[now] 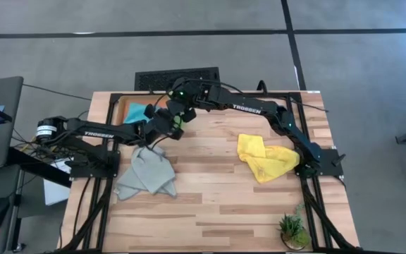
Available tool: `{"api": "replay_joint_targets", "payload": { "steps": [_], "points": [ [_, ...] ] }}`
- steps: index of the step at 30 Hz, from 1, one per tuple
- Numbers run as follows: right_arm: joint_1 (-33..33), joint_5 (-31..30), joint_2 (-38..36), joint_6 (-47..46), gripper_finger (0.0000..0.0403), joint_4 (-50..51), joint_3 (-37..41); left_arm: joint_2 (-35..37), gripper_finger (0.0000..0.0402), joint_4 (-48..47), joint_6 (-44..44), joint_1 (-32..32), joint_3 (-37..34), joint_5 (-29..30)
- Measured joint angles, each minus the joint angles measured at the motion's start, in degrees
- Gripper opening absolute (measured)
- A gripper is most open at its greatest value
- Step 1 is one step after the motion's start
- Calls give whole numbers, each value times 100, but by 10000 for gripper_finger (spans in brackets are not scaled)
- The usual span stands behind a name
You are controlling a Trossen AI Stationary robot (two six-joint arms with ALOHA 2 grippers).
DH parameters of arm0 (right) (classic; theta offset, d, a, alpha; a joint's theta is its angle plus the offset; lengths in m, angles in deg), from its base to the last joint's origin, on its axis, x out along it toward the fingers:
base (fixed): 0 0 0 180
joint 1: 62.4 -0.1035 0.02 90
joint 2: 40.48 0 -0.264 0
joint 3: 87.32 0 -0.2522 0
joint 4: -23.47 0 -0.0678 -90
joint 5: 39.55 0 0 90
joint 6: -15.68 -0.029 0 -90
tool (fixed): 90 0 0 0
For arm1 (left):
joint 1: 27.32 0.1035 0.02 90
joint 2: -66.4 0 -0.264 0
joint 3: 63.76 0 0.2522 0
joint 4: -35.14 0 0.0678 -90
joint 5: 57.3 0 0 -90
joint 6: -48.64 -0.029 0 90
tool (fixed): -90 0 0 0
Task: Fold microfiber towels
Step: Put the green microfiber cloth into the orange bin
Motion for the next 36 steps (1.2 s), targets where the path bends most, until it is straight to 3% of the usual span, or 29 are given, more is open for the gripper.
{"api": "replay_joint_targets", "payload": {
  "steps": [8,12,17,21,30,36],
  "points": [
    [-40,-552,-150,178,11,302,-7,-1,0,897,-696,27,-7,-502],
    [-43,-470,-205,180,11,397,-7,-122,0,934,-438,98,-2,-550],
    [-13,-129,-195,287,11,498,11,-478,0,906,-243,94,0,-152],
    [18,324,-192,286,11,213,197,-424,0,501,-77,84,-6,48],
    [91,679,-195,435,12,-614,763,-275,0,-626,741,79,-9,371],
    [95,697,-192,584,12,-700,776,-272,0,-706,763,81,-9,494]
  ]
}}
